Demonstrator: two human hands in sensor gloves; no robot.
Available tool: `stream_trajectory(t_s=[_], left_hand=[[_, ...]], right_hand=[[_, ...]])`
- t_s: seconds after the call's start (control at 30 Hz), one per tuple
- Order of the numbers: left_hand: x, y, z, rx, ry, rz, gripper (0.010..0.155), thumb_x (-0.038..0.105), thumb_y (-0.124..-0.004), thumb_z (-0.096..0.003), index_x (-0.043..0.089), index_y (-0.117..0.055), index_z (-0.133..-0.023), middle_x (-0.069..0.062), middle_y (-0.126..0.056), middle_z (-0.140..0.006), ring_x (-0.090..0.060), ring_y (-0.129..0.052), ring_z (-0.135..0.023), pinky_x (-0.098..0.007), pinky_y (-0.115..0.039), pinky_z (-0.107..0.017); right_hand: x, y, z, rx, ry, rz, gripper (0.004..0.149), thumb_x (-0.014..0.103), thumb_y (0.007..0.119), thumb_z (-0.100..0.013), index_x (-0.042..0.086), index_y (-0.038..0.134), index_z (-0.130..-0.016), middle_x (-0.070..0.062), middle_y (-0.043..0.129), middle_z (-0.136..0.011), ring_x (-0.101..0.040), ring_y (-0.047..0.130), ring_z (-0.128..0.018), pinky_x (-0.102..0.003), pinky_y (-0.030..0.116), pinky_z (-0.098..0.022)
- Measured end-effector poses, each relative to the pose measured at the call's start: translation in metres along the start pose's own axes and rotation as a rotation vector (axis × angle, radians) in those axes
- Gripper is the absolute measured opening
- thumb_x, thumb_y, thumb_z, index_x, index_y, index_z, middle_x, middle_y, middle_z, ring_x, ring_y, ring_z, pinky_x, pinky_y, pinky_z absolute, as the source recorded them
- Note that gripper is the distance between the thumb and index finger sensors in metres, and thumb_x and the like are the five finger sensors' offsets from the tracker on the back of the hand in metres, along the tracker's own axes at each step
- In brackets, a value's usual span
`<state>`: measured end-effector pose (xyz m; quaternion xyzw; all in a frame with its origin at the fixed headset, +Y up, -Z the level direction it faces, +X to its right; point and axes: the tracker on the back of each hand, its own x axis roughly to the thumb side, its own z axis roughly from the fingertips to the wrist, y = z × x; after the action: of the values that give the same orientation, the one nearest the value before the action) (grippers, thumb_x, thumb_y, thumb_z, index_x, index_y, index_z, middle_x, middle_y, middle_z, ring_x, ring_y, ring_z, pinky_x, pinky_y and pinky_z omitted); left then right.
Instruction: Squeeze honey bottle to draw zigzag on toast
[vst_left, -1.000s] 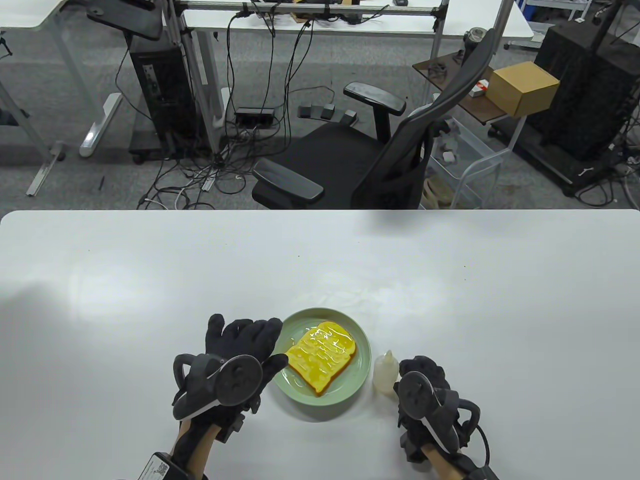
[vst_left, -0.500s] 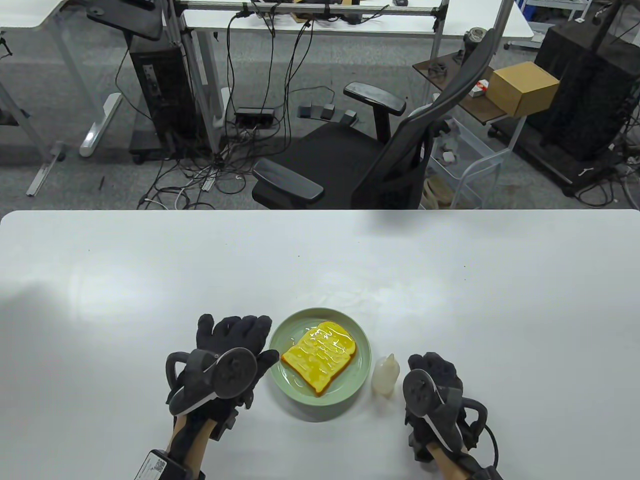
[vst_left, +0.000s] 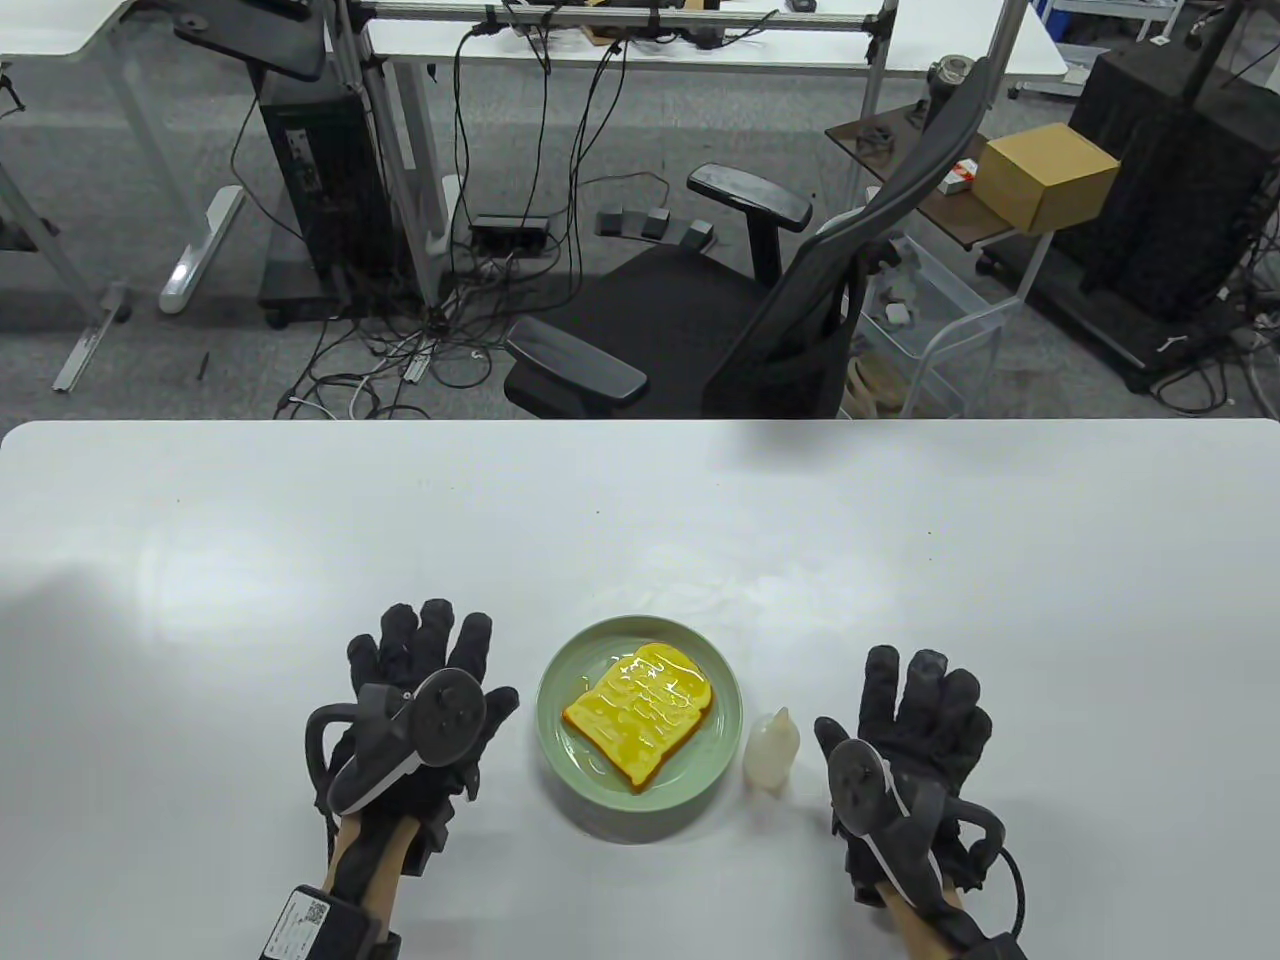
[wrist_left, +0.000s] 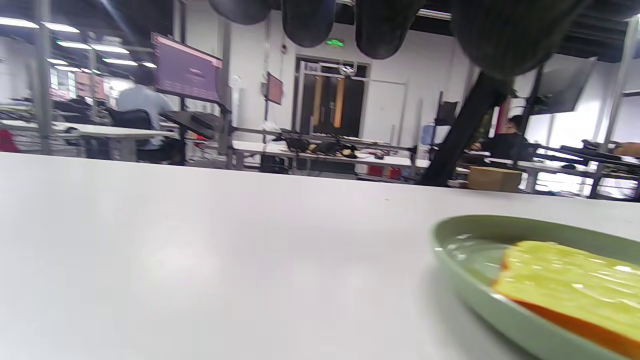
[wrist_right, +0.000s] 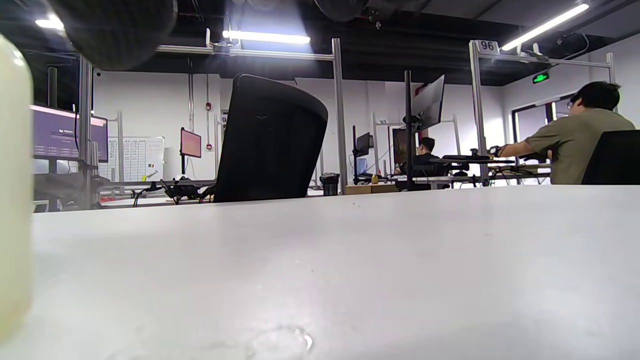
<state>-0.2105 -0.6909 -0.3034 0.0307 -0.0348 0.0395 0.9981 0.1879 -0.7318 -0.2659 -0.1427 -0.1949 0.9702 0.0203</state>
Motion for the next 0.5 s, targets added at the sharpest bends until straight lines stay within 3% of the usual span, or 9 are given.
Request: stream_trajectory(t_s=[0.1, 0.27, 0.5], left_hand=[[-0.013, -0.008, -0.001, -0.054, 0.081, -0.024, 0.084, 0.061, -0.074, -0.0443, 0.026, -0.050, -0.118, -0.014, -0.041, -0.121, -0.053, -0.036, -0.112, -0.075, -0.035, -0.075], [-0.028, -0.011, -0.001, -0.098, 0.094, 0.084, 0.097, 0.063, -0.071, -0.0446, 0.029, -0.016, -0.117, -0.012, -0.019, -0.120, -0.054, -0.023, -0.112, -0.074, -0.031, -0.076], [-0.033, -0.007, 0.001, -0.119, 0.122, 0.073, 0.098, 0.067, -0.068, -0.0421, 0.030, -0.017, -0.118, -0.013, -0.006, -0.117, -0.055, -0.009, -0.109, -0.076, -0.023, -0.074]], right_hand=[[-0.002, 0.000, -0.001, -0.004, 0.009, 0.003, 0.086, 0.059, 0.075, -0.038, 0.033, 0.036, -0.110, -0.015, 0.037, -0.120, -0.050, 0.034, -0.107, -0.067, 0.037, -0.075], [-0.004, 0.002, -0.003, 0.006, -0.002, -0.005, 0.099, 0.065, 0.073, -0.033, 0.031, 0.015, -0.107, -0.013, 0.027, -0.120, -0.050, 0.027, -0.107, -0.067, 0.032, -0.075], [-0.005, 0.004, -0.005, 0.034, 0.000, -0.020, 0.106, 0.068, 0.073, -0.031, 0.032, 0.002, -0.101, -0.012, 0.013, -0.118, -0.053, 0.020, -0.104, -0.070, 0.030, -0.073]])
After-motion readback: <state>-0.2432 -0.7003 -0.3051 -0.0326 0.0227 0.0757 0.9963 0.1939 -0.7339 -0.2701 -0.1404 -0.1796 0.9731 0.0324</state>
